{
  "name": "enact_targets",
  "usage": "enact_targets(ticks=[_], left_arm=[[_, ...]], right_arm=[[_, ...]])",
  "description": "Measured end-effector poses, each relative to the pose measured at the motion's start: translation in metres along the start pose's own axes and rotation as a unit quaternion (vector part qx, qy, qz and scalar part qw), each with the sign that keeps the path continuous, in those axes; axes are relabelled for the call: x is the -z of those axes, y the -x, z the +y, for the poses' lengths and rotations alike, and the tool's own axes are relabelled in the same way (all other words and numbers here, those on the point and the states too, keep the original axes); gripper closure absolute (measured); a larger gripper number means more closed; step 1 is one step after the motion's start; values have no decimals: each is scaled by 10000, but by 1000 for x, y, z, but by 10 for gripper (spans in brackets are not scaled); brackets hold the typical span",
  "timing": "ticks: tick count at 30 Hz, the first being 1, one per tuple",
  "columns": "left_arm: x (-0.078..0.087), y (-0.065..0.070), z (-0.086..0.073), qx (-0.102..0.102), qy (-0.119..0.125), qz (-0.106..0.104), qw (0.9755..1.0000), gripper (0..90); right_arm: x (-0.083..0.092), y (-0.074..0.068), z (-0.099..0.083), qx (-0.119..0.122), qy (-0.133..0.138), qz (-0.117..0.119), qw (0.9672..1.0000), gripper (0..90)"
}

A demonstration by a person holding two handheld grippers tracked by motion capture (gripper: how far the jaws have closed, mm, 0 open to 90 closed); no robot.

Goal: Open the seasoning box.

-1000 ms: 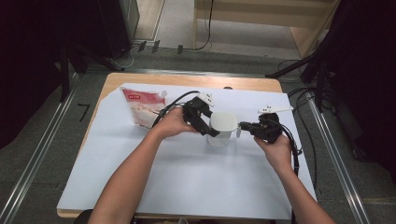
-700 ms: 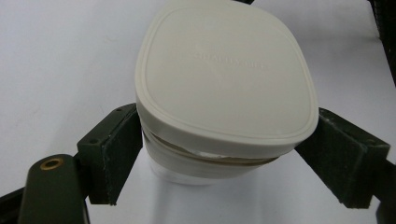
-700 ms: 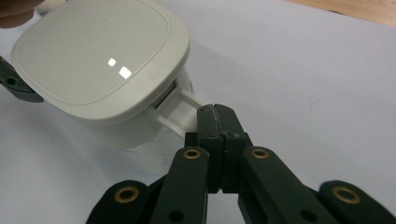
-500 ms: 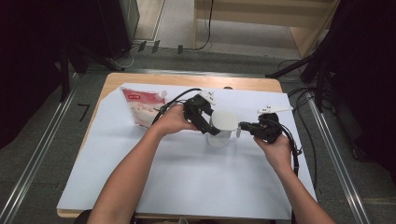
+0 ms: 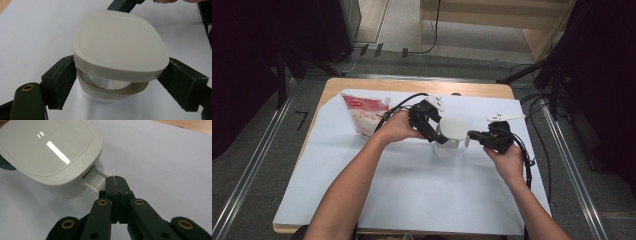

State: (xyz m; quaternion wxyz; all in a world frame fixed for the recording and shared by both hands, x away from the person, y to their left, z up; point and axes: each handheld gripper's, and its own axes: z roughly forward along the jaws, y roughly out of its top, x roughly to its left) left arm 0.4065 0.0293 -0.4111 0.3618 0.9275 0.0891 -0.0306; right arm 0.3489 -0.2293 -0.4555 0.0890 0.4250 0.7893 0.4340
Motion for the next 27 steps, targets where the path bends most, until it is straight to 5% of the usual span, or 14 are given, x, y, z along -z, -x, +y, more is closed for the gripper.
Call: enact_targets(ticks=[5, 6, 7, 12, 19, 24, 27], left_arm=[[4, 2, 6, -39, 12, -107, 9999, 198], [7, 1, 6, -22, 97, -346, 9994, 290], [8, 2, 7, -76, 150, -362, 9992, 388], [9, 7, 9, -207, 47, -403, 9990, 486], [14, 9, 10, -195, 198, -575, 9980, 634], [15, 11, 10, -205, 66, -714, 9972, 757], [15, 14, 14, -273, -151, -622, 9976, 836]], right_arm=[[0, 0, 0, 9, -6, 0, 10000, 900], [0, 0, 0, 12, -4, 9, 10000, 900], [0, 0, 0, 7, -10, 16, 10000, 900], [0, -1, 0, 19, -13, 24, 10000, 900], [0, 0, 0, 24, -14, 31, 10000, 900], [0, 0, 0, 29, -11, 30, 10000, 900], [0, 0, 0, 25, -17, 33, 10000, 900]])
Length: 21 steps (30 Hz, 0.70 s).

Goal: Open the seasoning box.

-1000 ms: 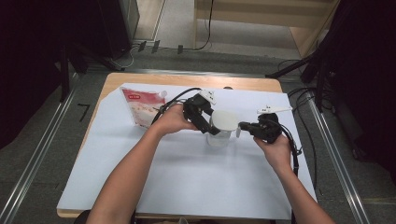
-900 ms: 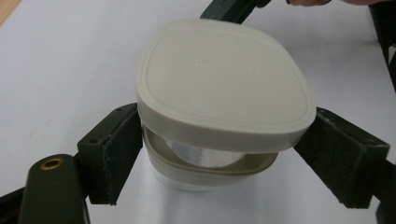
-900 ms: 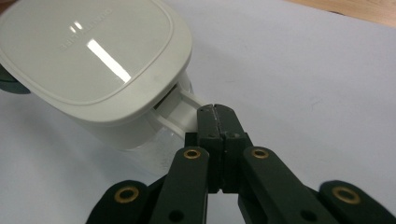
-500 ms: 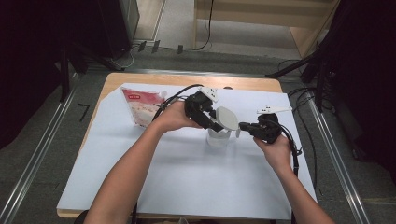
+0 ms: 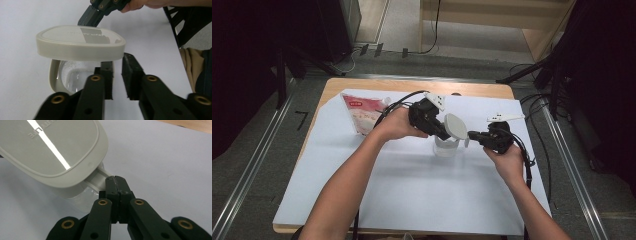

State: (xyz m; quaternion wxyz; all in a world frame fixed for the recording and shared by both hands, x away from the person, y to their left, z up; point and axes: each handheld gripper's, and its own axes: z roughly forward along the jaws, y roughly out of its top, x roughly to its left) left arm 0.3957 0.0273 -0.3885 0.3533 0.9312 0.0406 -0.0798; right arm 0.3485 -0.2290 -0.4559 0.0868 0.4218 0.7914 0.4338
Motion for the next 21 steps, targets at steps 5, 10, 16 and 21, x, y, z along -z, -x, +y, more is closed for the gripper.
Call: enact_targets(ticks=[5, 10, 16, 21], left_arm=[[2, -1, 4, 94, -8, -13, 10000, 900], [0, -2, 8, 280, 24, 36, 9996, 900], [-1, 0, 17, 239, 54, 275, 9993, 900], [-2, 1, 22, 272, 110, 285, 9992, 900]], right_arm=[[0, -1, 0, -13, -10, -14, 10000, 900], [0, -1, 0, -28, -20, -8, 10000, 900], [0, -1, -1, -47, -3, 6, 10000, 900], [0, -1, -1, -51, 9, 46, 10000, 900]])
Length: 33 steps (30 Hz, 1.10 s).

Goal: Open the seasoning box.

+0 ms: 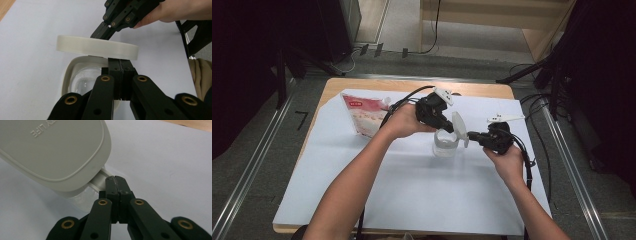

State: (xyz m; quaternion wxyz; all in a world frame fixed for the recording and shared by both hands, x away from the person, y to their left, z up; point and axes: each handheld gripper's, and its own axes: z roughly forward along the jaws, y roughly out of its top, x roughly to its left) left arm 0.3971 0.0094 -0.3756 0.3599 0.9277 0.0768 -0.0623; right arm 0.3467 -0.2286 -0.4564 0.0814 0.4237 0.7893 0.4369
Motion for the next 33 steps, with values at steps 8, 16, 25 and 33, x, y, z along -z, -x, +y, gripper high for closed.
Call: enact_targets(ticks=[8, 16, 25, 33], left_arm=[[-9, -1, 12, 133, -250, -33, 9996, 900], [-19, 2, 25, 158, -272, 21, 9995, 900], [-26, 2, 26, 278, -294, 135, 9991, 900], [-25, 0, 23, 383, -216, 105, 9990, 900]], right_arm=[[0, -1, -1, 12, 11, 50, 10000, 900], [-1, -3, -3, 4, 83, 83, 9999, 900], [-1, -4, -5, 4, 88, 74, 9999, 900], [-2, -6, -5, 37, 121, -10, 9999, 900]])
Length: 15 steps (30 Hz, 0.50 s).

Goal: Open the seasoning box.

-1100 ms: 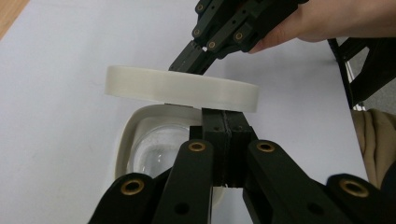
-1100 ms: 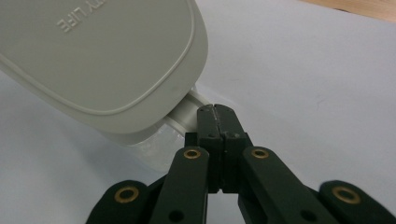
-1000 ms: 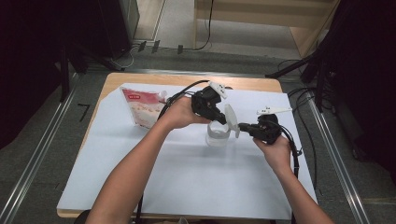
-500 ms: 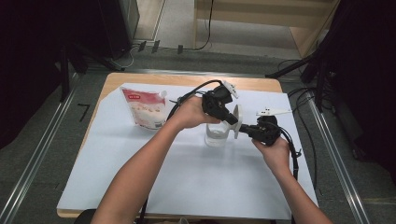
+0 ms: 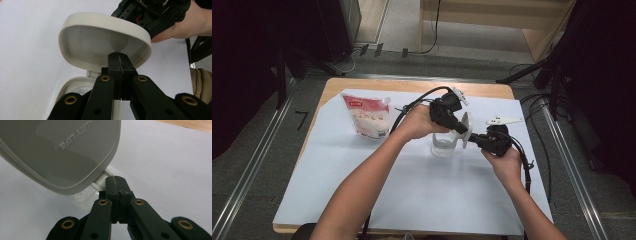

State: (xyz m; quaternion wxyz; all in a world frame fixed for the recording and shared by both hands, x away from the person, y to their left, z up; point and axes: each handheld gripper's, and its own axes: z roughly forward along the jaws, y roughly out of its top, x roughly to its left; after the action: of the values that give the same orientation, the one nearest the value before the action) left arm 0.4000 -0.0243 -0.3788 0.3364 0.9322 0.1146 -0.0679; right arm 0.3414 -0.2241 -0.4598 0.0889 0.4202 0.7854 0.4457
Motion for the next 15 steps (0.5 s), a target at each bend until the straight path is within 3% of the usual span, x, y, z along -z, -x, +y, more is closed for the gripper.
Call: enact_targets(ticks=[6, 12, 15], left_arm=[[4, -1, -4, 34, 92, -141, 9999, 900], [15, -1, -12, 183, 78, -112, 9997, 855], [23, 2, -17, 149, 160, -73, 9997, 810]], right_arm=[[-2, 1, 0, -37, 40, 44, 10000, 900], [2, 7, 1, -51, 19, 79, 10000, 900], [8, 11, 2, -116, 68, 261, 9996, 867]])
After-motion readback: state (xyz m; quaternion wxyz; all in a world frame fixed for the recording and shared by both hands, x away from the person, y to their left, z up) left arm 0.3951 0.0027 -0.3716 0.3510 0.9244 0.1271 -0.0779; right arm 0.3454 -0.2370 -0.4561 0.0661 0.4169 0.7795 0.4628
